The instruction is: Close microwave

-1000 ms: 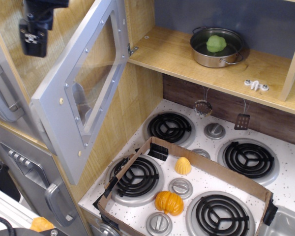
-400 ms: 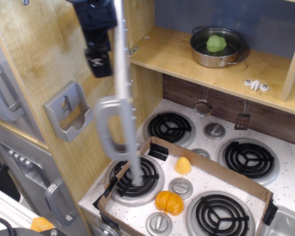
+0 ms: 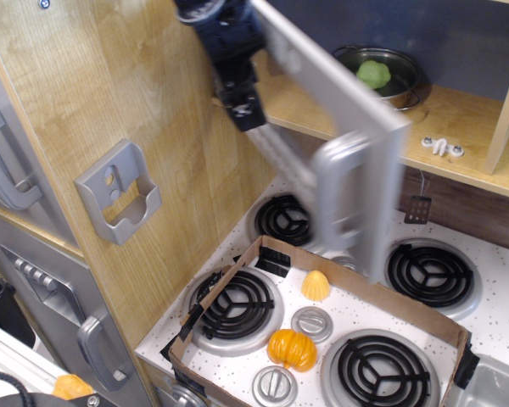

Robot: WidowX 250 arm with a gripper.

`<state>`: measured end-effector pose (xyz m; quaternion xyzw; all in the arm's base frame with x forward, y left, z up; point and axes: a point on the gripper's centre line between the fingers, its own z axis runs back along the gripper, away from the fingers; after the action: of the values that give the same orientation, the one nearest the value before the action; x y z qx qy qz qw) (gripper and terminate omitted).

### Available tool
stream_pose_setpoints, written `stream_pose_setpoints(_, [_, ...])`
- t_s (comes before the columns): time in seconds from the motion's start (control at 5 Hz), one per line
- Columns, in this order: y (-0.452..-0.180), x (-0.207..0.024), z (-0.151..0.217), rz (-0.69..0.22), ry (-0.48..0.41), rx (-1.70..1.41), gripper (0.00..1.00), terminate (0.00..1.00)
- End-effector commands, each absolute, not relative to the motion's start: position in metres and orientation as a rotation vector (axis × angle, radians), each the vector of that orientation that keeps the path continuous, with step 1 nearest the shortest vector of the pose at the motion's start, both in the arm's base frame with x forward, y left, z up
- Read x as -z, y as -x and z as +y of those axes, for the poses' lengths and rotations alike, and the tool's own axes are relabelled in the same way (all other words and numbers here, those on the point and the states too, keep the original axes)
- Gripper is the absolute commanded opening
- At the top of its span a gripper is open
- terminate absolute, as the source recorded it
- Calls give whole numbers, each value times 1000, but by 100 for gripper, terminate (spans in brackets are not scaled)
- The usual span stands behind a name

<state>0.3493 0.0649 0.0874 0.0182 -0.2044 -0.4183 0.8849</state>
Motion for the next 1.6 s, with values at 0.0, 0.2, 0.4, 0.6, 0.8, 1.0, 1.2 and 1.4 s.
stream_pose_setpoints(0.0, [-392,-132,36,-546,-115,846,100,0])
stream_pose_setpoints(0.2, [-406,-134,28,-594,-122,856,100,0])
stream_pose_setpoints(0.4, [-415,-133,28,-658,-112,883,100,0])
stream_pose_setpoints(0.6, [-420,-134,27,-684,-122,900,100,0])
stream_pose_setpoints(0.8, [-419,-133,25,-728,-154,929,100,0])
stream_pose_setpoints(1.0, [-419,-133,25,-728,-154,929,100,0])
stream_pose_setpoints(1.2, [-419,-133,25,-728,-154,929,100,0])
stream_pose_setpoints(1.4, [-419,-133,25,-728,-154,929,100,0])
